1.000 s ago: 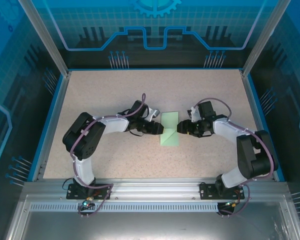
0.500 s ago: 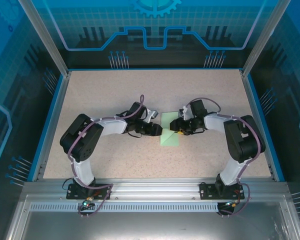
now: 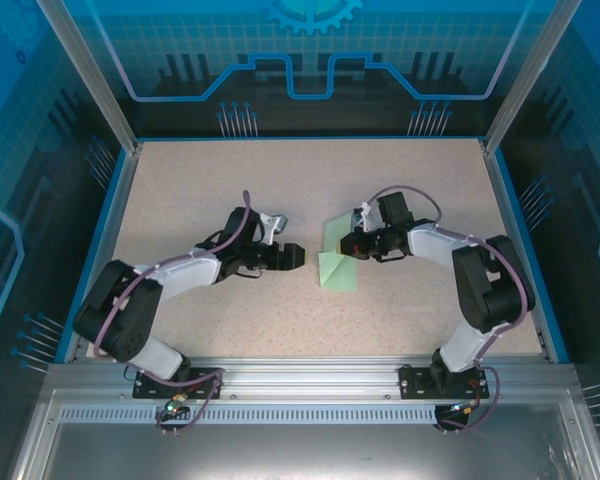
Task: Fold a paper plane with a square sheet of paper (fold left side to right side)
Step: Turn over the paper at the center of the table.
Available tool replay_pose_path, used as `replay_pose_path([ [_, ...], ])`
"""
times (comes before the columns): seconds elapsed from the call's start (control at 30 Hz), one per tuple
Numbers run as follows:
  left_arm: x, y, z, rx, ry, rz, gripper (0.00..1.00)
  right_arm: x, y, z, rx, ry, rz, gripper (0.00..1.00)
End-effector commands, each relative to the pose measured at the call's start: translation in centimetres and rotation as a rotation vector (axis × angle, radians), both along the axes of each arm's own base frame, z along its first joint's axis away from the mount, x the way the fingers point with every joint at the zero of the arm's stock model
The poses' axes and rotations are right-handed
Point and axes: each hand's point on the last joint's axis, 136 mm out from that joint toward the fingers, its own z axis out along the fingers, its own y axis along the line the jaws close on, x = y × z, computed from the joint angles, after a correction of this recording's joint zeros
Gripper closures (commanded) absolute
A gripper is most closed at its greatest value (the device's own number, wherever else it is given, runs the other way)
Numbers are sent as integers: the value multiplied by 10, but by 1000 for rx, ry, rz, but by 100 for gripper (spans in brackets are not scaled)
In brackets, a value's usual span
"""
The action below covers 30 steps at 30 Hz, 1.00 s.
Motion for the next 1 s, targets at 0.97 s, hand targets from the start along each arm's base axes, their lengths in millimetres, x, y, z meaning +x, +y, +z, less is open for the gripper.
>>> replay_pose_path([
  [0.97, -67, -20, 201, -465, -483, -221, 1, -69, 35, 253, 523, -549, 331, 100],
])
